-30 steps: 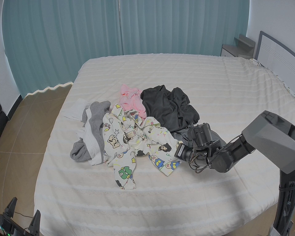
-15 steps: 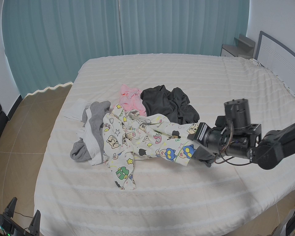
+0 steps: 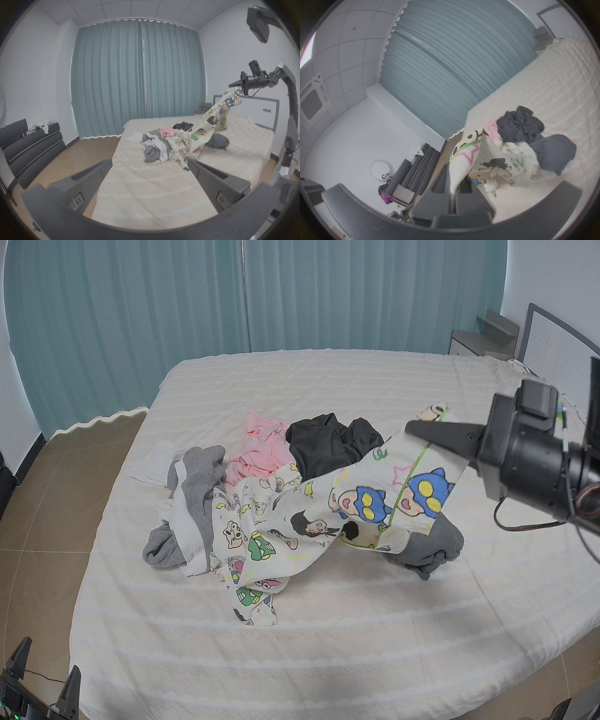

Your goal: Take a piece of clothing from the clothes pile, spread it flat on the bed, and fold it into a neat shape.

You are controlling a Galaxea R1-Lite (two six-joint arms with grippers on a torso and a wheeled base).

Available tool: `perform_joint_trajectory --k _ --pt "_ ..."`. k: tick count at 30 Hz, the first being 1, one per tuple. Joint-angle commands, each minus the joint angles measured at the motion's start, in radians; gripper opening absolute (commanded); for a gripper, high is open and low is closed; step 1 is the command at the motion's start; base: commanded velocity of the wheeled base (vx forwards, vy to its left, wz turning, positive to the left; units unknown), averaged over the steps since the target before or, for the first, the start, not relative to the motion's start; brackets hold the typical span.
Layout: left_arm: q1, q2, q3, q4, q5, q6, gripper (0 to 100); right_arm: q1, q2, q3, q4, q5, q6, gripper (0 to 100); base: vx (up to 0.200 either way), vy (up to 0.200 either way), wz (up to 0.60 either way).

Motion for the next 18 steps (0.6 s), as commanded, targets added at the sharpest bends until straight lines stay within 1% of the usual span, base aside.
perform_joint_trajectory --k 1,3,4,5,6,8,10,11,12,13,14,15,16,17,18 --pt "-0.011 0.108 -0.268 -0.150 -0.062 -0.193 100 0.088 -0.077 -0.120 0.032 0.000 -0.067 0 0.000 0.000 0.00" --pt "-0.011 0.200 -0.311 -0.143 -0.147 -0.162 100 0.096 -0.054 -0.160 0.034 0.000 -0.084 0 0.000 0.000 0.00" --pt "-0.011 0.229 -0.309 -0.140 -0.211 -0.128 100 0.102 -0.041 -0.174 0.031 0.000 -0.088 0 0.000 0.000 0.00" --pt "-0.013 0.237 -0.308 -0.139 -0.231 -0.117 100 0.103 -0.038 -0.177 0.029 0.000 -0.090 0 0.000 0.000 0.00" --pt "-0.015 0.308 -0.304 -0.127 -0.352 -0.081 100 0.117 -0.019 -0.197 0.025 0.000 -0.095 0 0.000 0.000 0.00" --pt "-0.015 0.444 -0.315 -0.122 -0.490 -0.053 100 0.126 0.018 -0.227 0.025 0.002 -0.104 0 0.000 0.000 0.00" --pt "-0.021 0.567 -0.335 -0.130 -0.576 -0.005 100 0.129 0.062 -0.270 0.023 0.000 -0.122 0 0.000 0.000 0.00" --pt "-0.031 0.639 -0.347 -0.130 -0.605 0.028 100 0.129 0.085 -0.298 0.023 0.000 -0.128 0 0.000 0.000 0.00" --pt "-0.051 0.703 -0.355 -0.134 -0.618 0.054 100 0.129 0.099 -0.321 0.023 -0.001 -0.128 0 0.000 0.000 0.00" --pt "-0.088 0.778 -0.364 -0.140 -0.621 0.082 100 0.131 0.111 -0.345 0.025 -0.001 -0.128 0 0.000 0.000 0.00" --pt "-0.088 0.778 -0.364 -0.140 -0.621 0.082 100 0.131 0.111 -0.345 0.025 -0.001 -0.128 0 0.000 0.000 0.00" --pt "-0.182 0.897 -0.377 -0.171 -0.618 0.108 100 0.135 0.128 -0.382 0.028 -0.001 -0.128 0 0.000 0.000 0.00" --pt "-0.196 0.912 -0.378 -0.179 -0.616 0.108 100 0.137 0.131 -0.387 0.029 -0.001 -0.128 0 0.000 0.000 0.00" --pt "-0.278 0.998 -0.392 -0.226 -0.593 0.107 100 0.151 0.145 -0.421 0.029 -0.006 -0.128 0 0.000 0.000 0.00" --pt "-0.312 1.032 -0.400 -0.246 -0.578 0.107 100 0.155 0.150 -0.436 0.031 -0.008 -0.128 0 0.000 0.000 0.00"
